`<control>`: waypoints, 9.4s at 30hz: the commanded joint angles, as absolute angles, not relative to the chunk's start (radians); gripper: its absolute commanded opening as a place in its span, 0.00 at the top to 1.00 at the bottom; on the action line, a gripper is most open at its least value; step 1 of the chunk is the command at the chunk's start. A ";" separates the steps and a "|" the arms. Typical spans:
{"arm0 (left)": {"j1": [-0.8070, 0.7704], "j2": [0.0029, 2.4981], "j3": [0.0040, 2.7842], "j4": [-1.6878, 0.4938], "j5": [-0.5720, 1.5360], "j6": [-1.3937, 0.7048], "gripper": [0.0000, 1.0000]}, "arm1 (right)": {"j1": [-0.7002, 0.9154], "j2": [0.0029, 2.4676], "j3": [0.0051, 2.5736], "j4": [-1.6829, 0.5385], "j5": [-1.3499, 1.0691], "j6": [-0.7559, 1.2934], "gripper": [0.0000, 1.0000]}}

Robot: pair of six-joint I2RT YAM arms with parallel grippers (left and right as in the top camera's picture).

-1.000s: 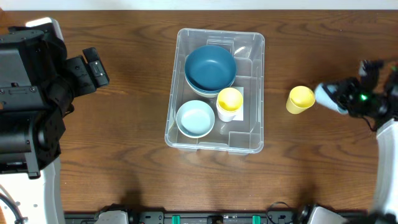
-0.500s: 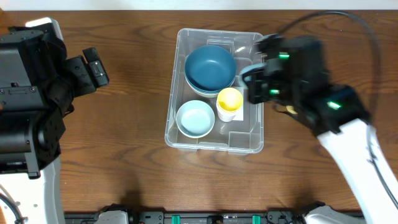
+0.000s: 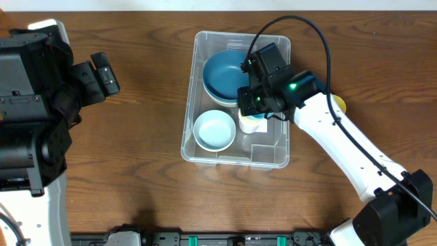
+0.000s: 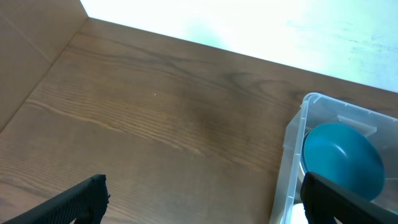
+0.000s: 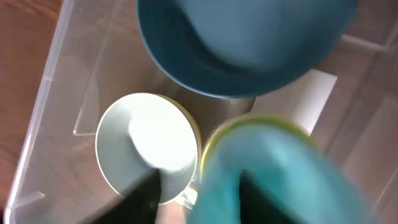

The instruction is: Pack container

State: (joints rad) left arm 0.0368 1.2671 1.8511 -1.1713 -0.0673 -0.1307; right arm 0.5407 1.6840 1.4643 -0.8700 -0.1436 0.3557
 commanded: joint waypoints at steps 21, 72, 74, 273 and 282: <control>0.040 1.267 1.853 -1.174 -0.080 -0.133 0.02 | -0.149 1.460 1.480 -1.117 -0.105 0.396 0.28; 0.040 1.268 1.853 -1.174 -0.080 -0.133 0.02 | 0.085 1.333 1.384 -0.976 -0.065 0.397 0.99; 0.040 1.268 1.853 -1.174 -0.080 -0.133 0.02 | 0.180 1.304 1.397 -0.971 -0.064 0.366 0.99; 0.041 0.027 0.205 -0.435 0.134 -0.136 0.02 | 0.018 0.014 0.142 -0.512 0.167 0.317 0.01; 0.040 0.019 0.131 -0.402 0.150 -0.144 0.02 | 0.018 0.014 0.142 -0.512 0.167 0.317 0.01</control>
State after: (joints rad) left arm 0.0376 0.0315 0.1432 -0.4107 0.1360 -0.1337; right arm 0.0235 0.0216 0.1444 -0.5117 0.1677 0.3038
